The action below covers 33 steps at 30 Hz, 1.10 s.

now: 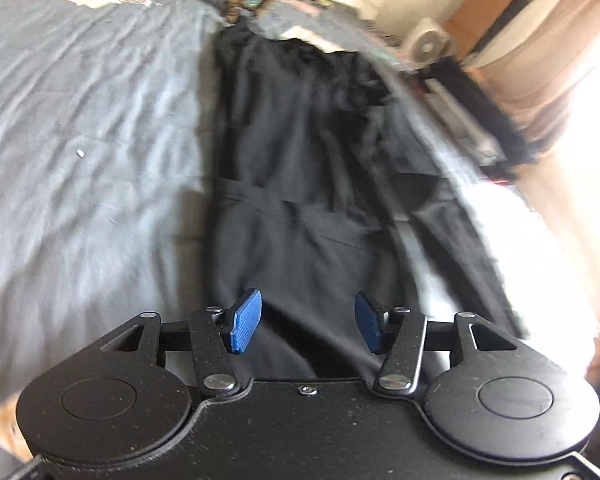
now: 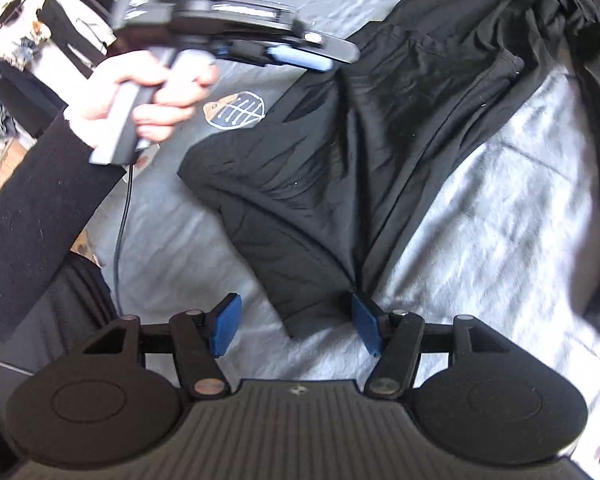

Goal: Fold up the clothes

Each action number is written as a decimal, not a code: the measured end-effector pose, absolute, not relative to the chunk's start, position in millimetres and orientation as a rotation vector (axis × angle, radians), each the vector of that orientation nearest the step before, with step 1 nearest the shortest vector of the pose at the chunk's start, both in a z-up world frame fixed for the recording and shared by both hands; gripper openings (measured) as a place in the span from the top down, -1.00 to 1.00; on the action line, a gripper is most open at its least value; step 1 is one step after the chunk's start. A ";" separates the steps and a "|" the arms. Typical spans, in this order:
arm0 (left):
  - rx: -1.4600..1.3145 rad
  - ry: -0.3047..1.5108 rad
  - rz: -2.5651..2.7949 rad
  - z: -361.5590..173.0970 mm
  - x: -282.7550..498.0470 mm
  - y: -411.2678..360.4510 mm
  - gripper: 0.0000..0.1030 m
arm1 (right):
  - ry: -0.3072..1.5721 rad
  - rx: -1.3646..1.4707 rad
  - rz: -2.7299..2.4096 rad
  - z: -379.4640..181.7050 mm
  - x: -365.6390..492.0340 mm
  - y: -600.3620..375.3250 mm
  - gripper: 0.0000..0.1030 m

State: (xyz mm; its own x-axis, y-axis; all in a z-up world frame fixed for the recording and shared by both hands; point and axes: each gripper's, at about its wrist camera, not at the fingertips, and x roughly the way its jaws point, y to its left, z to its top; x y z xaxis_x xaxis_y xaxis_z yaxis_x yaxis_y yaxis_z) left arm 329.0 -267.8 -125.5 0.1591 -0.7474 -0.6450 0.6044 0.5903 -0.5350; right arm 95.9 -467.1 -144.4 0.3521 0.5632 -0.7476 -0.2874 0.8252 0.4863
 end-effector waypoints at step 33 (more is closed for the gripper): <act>-0.347 1.203 -1.322 -156.0 252.0 -231.2 -0.59 | 0.861 0.530 0.414 -138.1 224.5 -532.9 -0.27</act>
